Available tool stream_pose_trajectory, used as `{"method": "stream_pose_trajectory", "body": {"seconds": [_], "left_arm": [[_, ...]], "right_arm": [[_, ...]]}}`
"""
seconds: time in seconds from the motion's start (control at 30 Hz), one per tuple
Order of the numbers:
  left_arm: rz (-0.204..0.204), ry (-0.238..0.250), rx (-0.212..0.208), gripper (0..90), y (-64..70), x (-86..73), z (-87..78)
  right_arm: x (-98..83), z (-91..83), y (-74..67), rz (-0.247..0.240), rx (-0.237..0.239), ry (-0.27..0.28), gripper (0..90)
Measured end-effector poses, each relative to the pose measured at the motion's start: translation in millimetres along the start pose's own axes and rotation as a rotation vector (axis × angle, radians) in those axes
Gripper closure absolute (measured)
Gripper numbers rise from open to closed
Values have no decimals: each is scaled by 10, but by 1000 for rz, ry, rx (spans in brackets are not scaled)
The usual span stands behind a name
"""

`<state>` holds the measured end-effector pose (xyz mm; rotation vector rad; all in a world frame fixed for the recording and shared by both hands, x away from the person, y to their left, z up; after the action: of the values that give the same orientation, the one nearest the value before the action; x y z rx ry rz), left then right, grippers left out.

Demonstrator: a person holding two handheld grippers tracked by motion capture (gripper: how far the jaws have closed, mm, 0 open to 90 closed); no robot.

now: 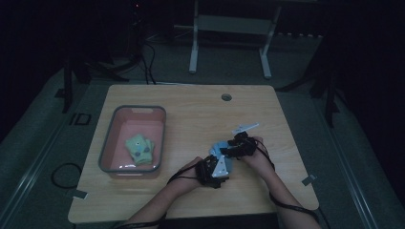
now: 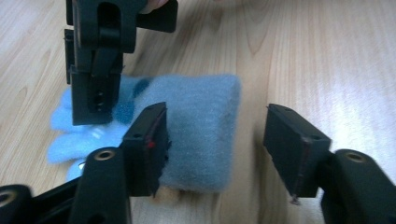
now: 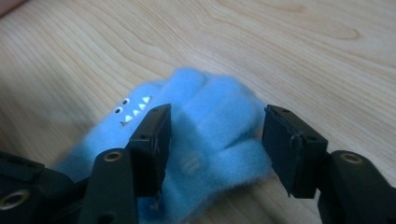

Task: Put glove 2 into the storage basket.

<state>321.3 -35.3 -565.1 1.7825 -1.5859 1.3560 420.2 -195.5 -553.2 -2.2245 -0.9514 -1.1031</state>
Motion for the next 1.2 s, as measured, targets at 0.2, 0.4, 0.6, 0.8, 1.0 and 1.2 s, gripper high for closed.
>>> {"method": "stream_pose_trajectory", "body": {"seconds": [0.2, 0.4, 0.6, 0.8, 1.0, 1.2], "left_arm": [[-8, -27, 39, 543, -19, -23, 24], [-24, -31, 45, 638, -45, -18, 31], [-39, -42, 36, 674, -69, -5, 32], [-53, -41, 28, 692, -89, -4, 32], [-41, -48, 17, 735, -109, 14, 29], [-53, -57, 13, 756, -125, 43, -26]], "right_arm": [[-27, 11, 0, -18, -16, 0, 398], [-37, 12, -17, -29, -21, 2, 408], [-48, 10, 9, -26, -19, 13, 374], [-52, 32, 29, -16, -18, 11, 379], [-20, 39, -41, 23, 56, -23, 697], [8, 30, -68, 61, 77, -10, 761]]}}
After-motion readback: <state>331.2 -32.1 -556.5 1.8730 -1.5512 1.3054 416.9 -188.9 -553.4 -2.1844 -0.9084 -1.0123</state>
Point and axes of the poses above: each handheld gripper's, and its own axes: z roughly forward along the jaws, x roughly out of its top, y roughly to its right, the point moved 1 cm from there along z, roughly forward along the jaws, and after that the axes turned 15 degrees about y, right-handed, at the moved point
